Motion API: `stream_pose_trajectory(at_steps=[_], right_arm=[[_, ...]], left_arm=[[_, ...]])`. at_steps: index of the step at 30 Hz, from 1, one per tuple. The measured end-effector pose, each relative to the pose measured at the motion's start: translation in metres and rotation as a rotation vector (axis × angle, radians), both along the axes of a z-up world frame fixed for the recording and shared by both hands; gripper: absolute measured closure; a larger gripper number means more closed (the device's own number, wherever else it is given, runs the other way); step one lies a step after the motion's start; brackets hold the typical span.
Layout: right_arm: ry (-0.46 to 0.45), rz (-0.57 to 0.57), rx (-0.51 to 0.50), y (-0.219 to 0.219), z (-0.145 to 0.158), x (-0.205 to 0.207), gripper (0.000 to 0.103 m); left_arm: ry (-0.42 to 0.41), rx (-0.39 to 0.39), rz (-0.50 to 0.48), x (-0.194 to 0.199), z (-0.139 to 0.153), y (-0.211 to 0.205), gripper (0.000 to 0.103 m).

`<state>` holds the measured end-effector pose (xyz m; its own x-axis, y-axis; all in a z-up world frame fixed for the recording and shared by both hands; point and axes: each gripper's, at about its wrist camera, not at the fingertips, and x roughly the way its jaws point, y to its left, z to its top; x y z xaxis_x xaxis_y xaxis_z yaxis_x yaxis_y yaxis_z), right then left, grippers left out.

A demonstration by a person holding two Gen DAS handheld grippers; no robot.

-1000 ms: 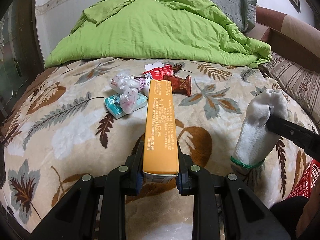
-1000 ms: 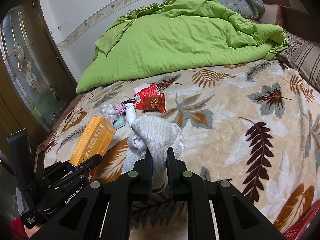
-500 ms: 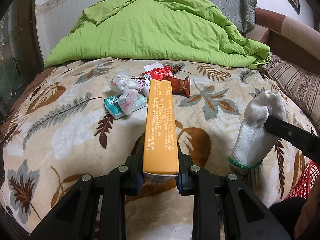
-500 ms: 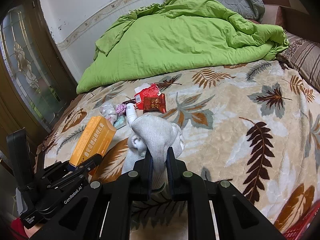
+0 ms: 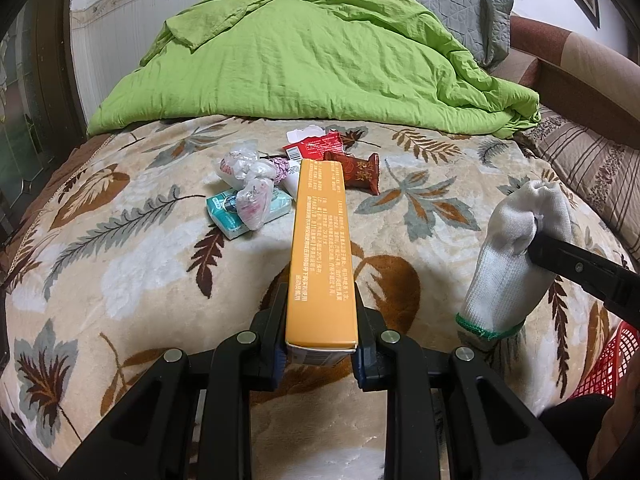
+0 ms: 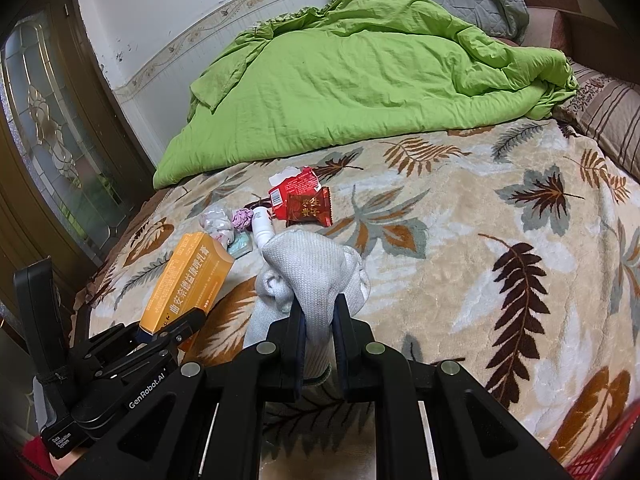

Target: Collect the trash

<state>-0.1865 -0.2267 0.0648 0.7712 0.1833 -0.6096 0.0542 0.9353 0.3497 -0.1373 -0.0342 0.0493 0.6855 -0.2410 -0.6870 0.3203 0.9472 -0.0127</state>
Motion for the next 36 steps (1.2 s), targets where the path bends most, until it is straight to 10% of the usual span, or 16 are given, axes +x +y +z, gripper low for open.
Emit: stream_pose_trajectory(at_steps=[36], right_arm=[[-0.006, -0.032, 0.042, -0.014, 0.003, -0.011, 0.089]], left_arm=[[-0.001, -0.017, -0.014, -0.002, 0.004, -0.002, 0.079]])
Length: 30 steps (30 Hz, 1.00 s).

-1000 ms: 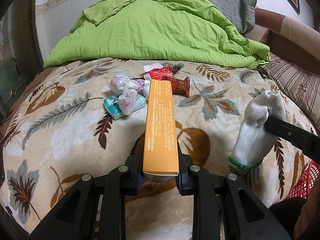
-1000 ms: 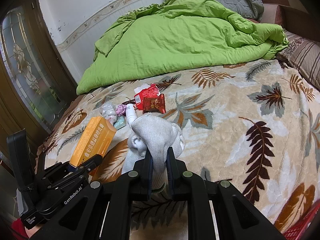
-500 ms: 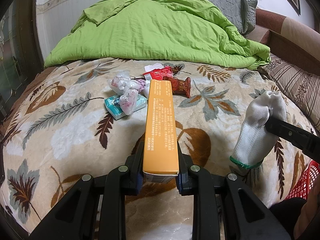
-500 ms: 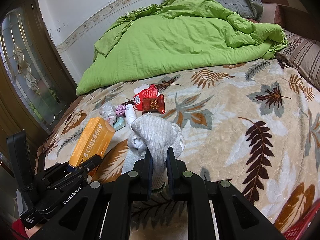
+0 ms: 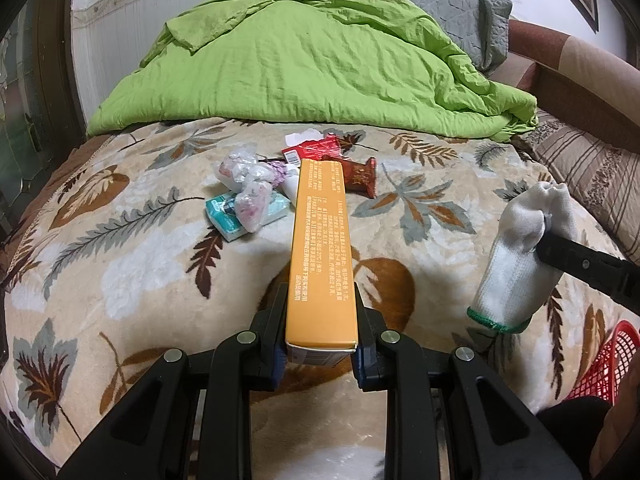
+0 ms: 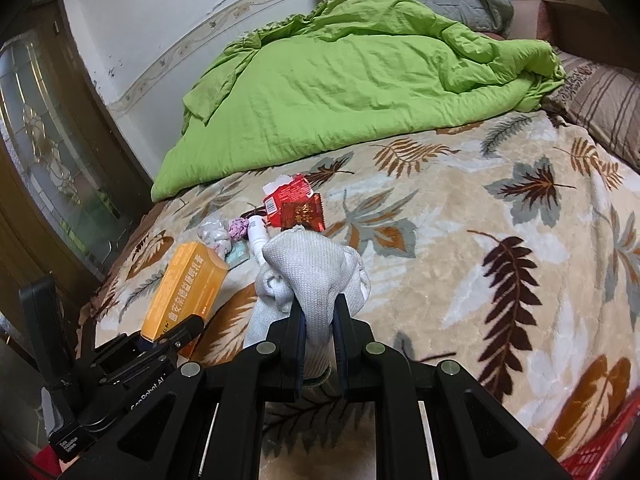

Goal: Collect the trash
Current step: 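Carry both items to the red basket and open both tools over it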

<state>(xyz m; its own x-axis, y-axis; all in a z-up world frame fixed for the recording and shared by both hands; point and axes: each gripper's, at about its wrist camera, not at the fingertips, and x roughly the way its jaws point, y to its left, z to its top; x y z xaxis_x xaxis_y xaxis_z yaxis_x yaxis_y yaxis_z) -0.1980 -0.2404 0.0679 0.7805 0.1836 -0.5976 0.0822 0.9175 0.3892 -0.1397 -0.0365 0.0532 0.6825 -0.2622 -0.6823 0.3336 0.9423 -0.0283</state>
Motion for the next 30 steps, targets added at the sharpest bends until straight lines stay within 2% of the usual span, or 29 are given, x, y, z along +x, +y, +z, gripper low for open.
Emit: stream_pose_trajectory(at_steps=[5, 14, 21, 30], right_arm=[[0.006, -0.025, 0.028, -0.015, 0.006, -0.018, 0.089], [0.0, -0.115, 0.03, -0.064, 0.023, -0.077, 0.089], [0.027, -0.258, -0.012, -0.126, 0.031, -0.15, 0.089], [0.122, -0.465, -0.035, -0.196, 0.017, -0.247, 0.087]], left_arm=[[0.008, -0.034, -0.05, -0.014, 0.007, -0.01, 0.079], [0.029, -0.084, -0.22, -0.053, 0.027, -0.054, 0.079], [0.053, -0.105, -0.421, -0.097, 0.045, -0.116, 0.079], [0.171, -0.102, -0.717, -0.162, 0.042, -0.215, 0.079]])
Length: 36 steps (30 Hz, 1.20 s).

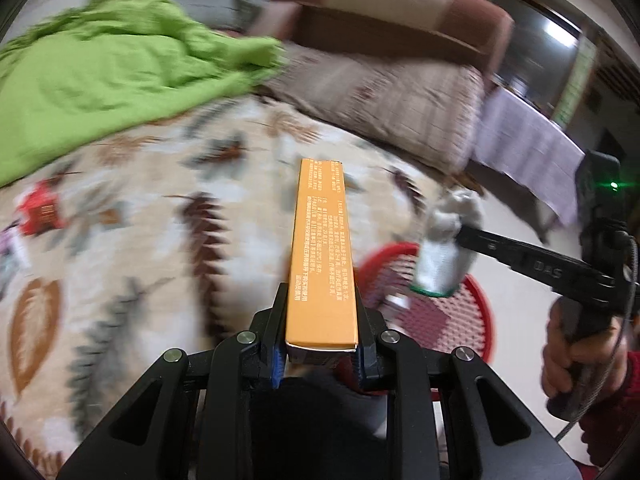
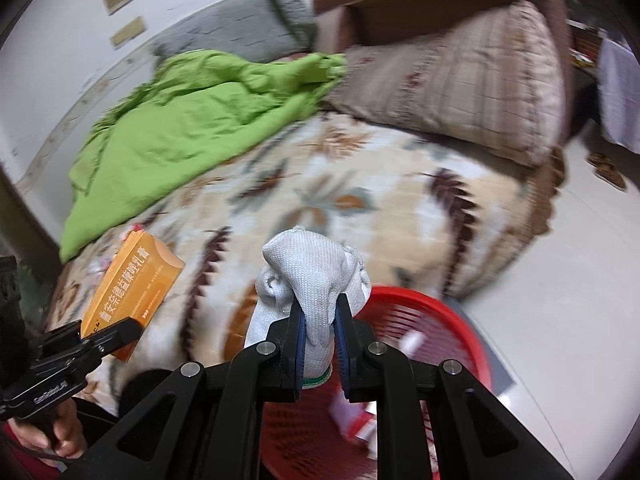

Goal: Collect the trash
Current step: 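Carry both items to the red basket and open both tools over it, then move both empty tools back over the trash pile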

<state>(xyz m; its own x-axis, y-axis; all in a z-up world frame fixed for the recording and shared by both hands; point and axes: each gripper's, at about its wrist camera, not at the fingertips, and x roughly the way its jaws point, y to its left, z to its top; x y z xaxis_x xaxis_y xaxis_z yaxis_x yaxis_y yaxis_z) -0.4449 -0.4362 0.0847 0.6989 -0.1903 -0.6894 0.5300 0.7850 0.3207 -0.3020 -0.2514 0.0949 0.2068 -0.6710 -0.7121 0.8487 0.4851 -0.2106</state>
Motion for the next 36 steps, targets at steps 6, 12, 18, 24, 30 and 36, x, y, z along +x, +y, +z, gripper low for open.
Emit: stream_pose_trajectory(at_steps=[6, 12, 18, 24, 30, 36], right_arm=[[0.052, -0.053, -0.008, -0.017, -0.012, -0.028, 0.084], [0.07, -0.072, -0.01, -0.024, -0.018, -0.035, 0.066], [0.022, -0.032, -0.009, -0.014, -0.007, -0.015, 0.061], [-0.016, 0.091, -0.002, 0.019, 0.0, 0.034, 0.052], [-0.035, 0.239, -0.007, 0.062, 0.006, 0.098, 0.052], [-0.027, 0.34, 0.017, 0.106, 0.002, 0.165, 0.044]], left_arm=[[0.068, 0.045, -0.135, -0.035, -0.019, -0.049, 0.077], [0.074, 0.061, -0.145, -0.039, -0.024, -0.06, 0.055], [0.068, 0.037, -0.062, -0.019, -0.015, -0.031, 0.055], [0.04, 0.021, 0.074, 0.018, -0.005, 0.015, 0.054], [0.017, 0.016, 0.238, 0.059, 0.0, 0.07, 0.052], [0.005, 0.019, 0.407, 0.098, -0.004, 0.13, 0.051]])
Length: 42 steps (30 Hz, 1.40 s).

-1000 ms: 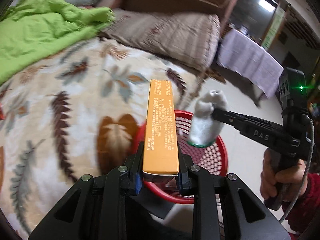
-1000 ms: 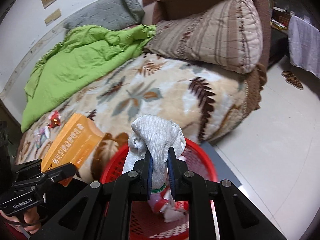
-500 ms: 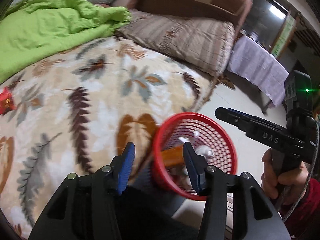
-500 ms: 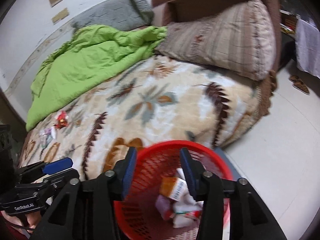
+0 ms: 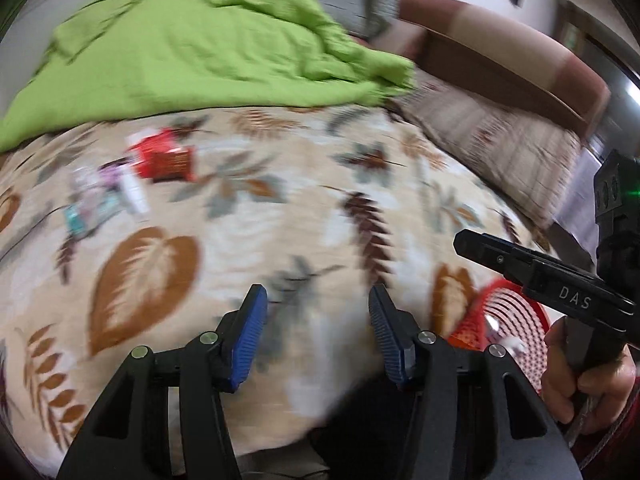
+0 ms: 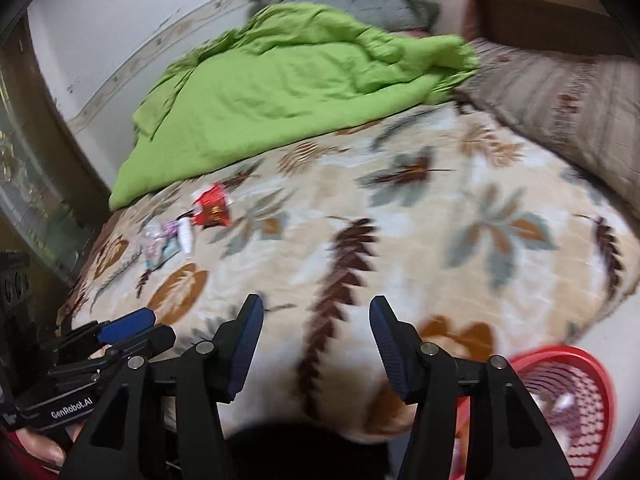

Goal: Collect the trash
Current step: 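Move both empty tools back over the trash pile, then grasp the white plastic bag bundle with the left tool while the right grasps the brown snack packet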

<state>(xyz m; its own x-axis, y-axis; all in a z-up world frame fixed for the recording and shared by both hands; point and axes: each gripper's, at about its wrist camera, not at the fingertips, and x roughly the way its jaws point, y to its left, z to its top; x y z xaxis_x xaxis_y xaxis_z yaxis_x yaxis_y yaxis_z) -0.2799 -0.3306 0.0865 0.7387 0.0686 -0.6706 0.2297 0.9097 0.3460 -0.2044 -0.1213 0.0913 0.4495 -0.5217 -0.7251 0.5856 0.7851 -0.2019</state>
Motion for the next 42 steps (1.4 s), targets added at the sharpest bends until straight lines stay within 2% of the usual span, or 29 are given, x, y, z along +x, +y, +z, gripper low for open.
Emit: stream_pose_trajectory(at_steps=[6, 9, 13, 16, 23, 24, 25, 26, 27, 33, 36, 39, 42], right_arm=[[0.027, 0.095, -0.002, 0.046, -0.007, 0.06, 0.044], [0.029, 0.111, 0.011, 0.062, -0.01, 0.085, 0.044], [0.022, 0.105, 0.052, 0.072, -0.016, 0.101, 0.043], [0.031, 0.12, 0.054, 0.08, -0.027, 0.105, 0.043], [0.027, 0.133, 0.069, 0.075, -0.033, 0.105, 0.043], [0.028, 0.136, 0.076, 0.074, -0.034, 0.106, 0.043], [0.029, 0.136, 0.082, 0.073, -0.034, 0.107, 0.043], [0.029, 0.136, 0.086, 0.072, -0.035, 0.107, 0.043], [0.032, 0.139, 0.095, 0.071, -0.036, 0.11, 0.043], [0.048, 0.181, 0.128, 0.07, -0.037, 0.14, 0.043], [0.045, 0.213, 0.134, 0.069, -0.033, 0.174, 0.043], [0.062, 0.254, 0.146, 0.07, -0.036, 0.217, 0.043], [0.074, 0.273, 0.149, 0.074, -0.041, 0.257, 0.043]], left_arm=[[0.016, -0.016, 0.168, 0.04, -0.002, 0.062, 0.051], [0.024, -0.039, 0.263, 0.066, 0.0, 0.091, 0.051], [0.033, -0.031, 0.372, 0.11, 0.001, 0.118, 0.051], [0.057, -0.041, 0.432, 0.146, -0.005, 0.125, 0.051], [0.089, 0.021, 0.51, 0.211, -0.035, 0.113, 0.051], [0.085, 0.042, 0.532, 0.217, -0.04, 0.11, 0.052], [0.087, 0.048, 0.539, 0.221, -0.045, 0.11, 0.058], [0.099, 0.048, 0.541, 0.225, -0.049, 0.11, 0.07], [0.111, 0.044, 0.545, 0.229, -0.053, 0.111, 0.073], [0.049, 0.034, 0.551, 0.21, -0.046, 0.124, 0.074], [-0.008, 0.017, 0.568, 0.192, -0.032, 0.135, 0.074], [-0.068, 0.034, 0.583, 0.18, -0.024, 0.141, 0.074], [-0.092, 0.048, 0.586, 0.178, -0.022, 0.144, 0.074]])
